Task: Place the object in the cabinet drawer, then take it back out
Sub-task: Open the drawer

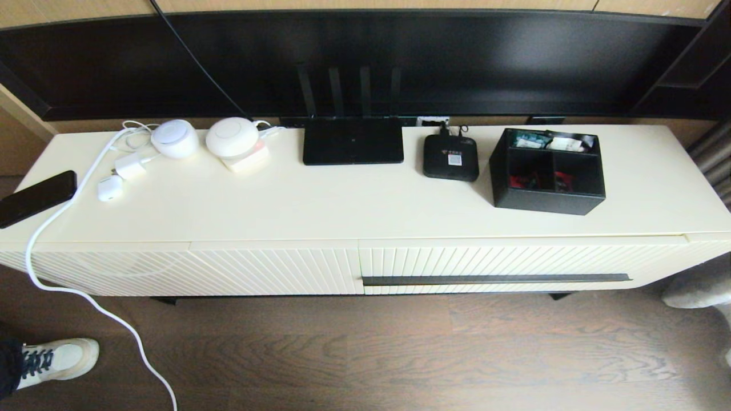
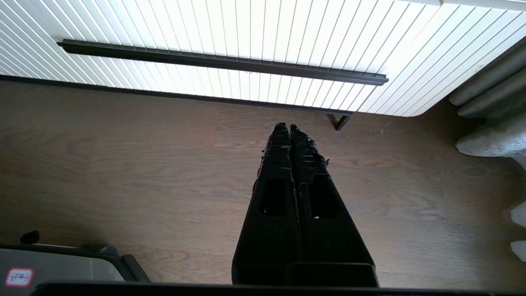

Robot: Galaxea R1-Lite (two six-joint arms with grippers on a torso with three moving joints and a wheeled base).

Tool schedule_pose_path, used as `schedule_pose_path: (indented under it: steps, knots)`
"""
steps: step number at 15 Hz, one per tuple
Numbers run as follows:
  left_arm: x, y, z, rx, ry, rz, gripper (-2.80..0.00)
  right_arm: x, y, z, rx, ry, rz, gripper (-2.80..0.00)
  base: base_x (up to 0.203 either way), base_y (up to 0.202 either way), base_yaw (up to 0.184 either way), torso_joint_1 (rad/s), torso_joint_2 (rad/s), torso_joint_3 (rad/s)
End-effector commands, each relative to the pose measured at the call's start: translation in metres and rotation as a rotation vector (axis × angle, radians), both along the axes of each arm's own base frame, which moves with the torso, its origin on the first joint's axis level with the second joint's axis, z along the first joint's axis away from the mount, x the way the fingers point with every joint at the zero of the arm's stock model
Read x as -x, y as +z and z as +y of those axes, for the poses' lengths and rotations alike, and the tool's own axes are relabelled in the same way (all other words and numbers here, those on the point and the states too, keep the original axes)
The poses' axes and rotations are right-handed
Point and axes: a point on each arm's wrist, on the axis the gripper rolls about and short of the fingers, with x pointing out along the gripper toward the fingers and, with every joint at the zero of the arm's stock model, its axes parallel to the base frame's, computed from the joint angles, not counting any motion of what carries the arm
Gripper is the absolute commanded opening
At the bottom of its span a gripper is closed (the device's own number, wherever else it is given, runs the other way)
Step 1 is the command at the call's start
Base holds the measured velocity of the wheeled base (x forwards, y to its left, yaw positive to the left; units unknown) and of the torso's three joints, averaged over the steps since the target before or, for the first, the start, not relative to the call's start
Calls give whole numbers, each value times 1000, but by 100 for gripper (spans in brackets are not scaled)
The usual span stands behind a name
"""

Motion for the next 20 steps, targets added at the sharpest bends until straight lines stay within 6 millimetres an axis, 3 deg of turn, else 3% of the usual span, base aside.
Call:
schedule_pose_path:
  steps: [1,9,12,15,20]
  knots:
    - [0,0,0,0,0,0,-280,0,0,0,2,0,0,-280,0,0,0,0,0,0]
    - [0,0,0,0,0,-1,-280,1,5,0,11,-4,-28,-280,0,0,0,0,0,0]
    - [0,0,0,0,0,1,-280,16,43,0,21,-9,-103,-280,0,0,0,0,0,0]
    - [0,0,0,0,0,-1,-280,31,95,0,45,-6,-85,-280,0,0,0,0,0,0]
    - [0,0,0,0,0,1,-280,-8,187,0,186,-4,26,-280,0,0,0,0,0,0]
